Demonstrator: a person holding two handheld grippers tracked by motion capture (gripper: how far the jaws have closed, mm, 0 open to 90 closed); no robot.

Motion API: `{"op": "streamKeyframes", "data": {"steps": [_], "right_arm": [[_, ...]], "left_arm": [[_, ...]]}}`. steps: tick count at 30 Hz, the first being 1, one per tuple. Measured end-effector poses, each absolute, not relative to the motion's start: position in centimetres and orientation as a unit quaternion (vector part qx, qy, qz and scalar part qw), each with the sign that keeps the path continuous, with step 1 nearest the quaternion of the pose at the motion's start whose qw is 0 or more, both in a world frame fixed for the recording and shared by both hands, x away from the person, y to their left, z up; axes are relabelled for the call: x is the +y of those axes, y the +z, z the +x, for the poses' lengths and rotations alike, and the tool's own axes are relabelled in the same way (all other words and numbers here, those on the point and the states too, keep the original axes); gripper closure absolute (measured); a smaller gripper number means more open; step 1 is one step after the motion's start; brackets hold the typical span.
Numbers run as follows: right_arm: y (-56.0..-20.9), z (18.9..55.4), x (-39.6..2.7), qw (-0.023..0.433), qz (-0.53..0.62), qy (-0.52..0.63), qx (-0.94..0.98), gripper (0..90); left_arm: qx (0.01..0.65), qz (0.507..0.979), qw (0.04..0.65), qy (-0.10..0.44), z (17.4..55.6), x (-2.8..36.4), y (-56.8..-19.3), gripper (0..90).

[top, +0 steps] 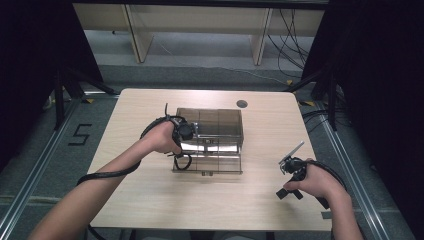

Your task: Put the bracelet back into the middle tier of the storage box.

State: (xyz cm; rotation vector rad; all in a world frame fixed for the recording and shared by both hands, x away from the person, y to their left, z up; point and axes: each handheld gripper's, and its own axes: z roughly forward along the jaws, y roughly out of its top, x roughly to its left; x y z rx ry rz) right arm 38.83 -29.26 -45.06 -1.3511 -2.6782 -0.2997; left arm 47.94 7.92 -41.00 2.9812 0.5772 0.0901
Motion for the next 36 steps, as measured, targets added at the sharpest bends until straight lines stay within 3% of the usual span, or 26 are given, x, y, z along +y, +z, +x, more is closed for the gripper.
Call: {"op": "streamKeyframes", "data": {"steps": [36], "right_arm": [[-45.4,38.9,-29.0,0.056,-0.440,-0.091,-0.891,49.8]], "left_arm": [[0.194,0.980,0.040,0.029,48.2,5.7,-42.6,76.4]]}}
